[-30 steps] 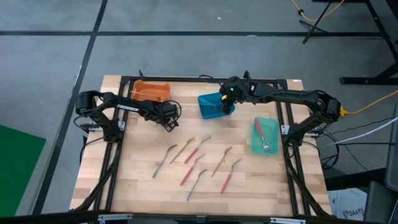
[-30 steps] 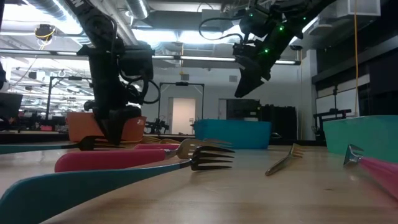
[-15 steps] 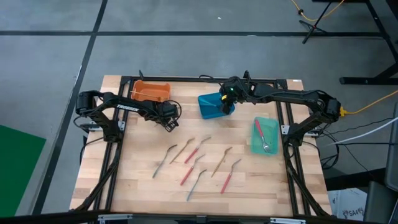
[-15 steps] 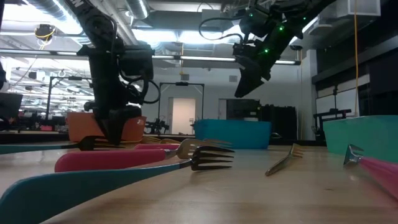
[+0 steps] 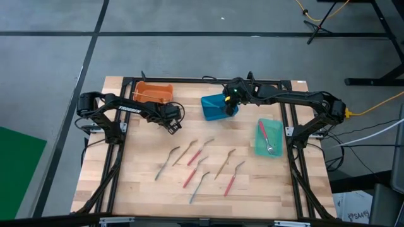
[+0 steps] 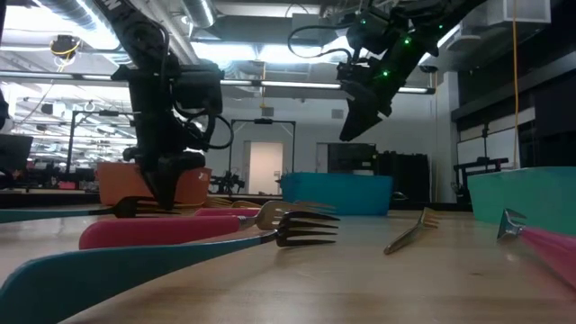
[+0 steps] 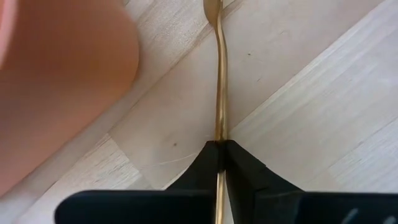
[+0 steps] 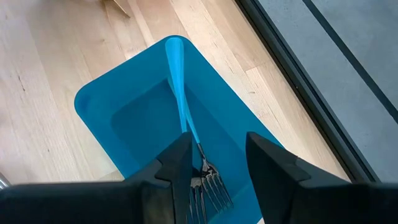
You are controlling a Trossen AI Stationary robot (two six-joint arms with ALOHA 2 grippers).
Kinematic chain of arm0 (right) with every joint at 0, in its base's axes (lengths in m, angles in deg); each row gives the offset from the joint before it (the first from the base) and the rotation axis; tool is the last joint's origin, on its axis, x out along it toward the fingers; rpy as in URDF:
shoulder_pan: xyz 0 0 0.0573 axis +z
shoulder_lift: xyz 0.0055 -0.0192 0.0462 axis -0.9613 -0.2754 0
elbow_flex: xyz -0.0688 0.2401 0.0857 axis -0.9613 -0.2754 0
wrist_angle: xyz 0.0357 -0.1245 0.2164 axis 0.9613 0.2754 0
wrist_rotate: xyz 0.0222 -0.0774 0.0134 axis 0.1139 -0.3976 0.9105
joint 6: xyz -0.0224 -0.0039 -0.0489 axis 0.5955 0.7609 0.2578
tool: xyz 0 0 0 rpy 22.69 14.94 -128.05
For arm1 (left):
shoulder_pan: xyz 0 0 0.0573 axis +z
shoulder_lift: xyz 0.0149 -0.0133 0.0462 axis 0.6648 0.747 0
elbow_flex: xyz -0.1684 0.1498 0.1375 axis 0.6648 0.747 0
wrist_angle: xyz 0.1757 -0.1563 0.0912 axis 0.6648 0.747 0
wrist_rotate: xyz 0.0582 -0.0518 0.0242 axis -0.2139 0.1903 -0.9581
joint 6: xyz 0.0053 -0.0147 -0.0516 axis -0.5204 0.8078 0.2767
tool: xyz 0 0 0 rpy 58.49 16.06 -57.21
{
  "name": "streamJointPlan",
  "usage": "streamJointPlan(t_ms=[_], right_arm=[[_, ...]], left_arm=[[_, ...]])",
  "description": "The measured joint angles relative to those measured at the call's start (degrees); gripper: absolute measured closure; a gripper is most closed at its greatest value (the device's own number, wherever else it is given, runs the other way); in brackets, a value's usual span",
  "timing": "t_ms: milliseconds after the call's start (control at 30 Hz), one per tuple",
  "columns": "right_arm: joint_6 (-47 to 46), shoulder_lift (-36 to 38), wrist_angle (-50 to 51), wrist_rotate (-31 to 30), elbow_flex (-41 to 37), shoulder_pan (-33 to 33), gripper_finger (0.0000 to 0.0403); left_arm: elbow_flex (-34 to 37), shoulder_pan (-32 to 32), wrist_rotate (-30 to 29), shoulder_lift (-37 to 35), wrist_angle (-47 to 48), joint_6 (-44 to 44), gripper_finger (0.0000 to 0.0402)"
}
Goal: Sort silverware by color (type)
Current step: Put the gold fork into the orange bin
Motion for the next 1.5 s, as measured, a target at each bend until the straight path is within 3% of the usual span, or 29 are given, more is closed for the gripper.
streamJointPlan(t_ms=[300, 533, 667, 933, 1167, 1500], right_arm=[[0.0, 0.0, 0.0, 0.0, 0.0, 0.0, 0.0265], [0.0, 0.0, 0.0, 0.0, 0.0, 0.0, 0.0265], [0.0, 0.0, 0.0, 0.0, 0.0, 0.0, 0.0265], [0.0, 0.0, 0.0, 0.0, 0.0, 0.0, 0.0265], [0.0, 0.0, 0.0, 0.0, 0.0, 0.0, 0.0265], [0.0, 0.0, 0.0, 0.0, 0.0, 0.0, 0.0265]], left_arm=[[-3.8, -0.8, 0.5, 0.4, 2.8, -4.5, 0.0394], [-12.9, -2.6, 3.4, 0.3, 10.0, -14.1, 0.0395], [-20.3, -3.2, 2.8, 0.2, 19.1, -23.3, 0.0395], [-32.7, -2.5, -9.6, 0.1, 36.4, -38.8, 0.0395], [-37.0, 0.3, -22.3, 0.1, 48.7, -45.0, 0.0395], [-37.0, 8.5, -21.3, 0.1, 57.7, -44.8, 0.0395]])
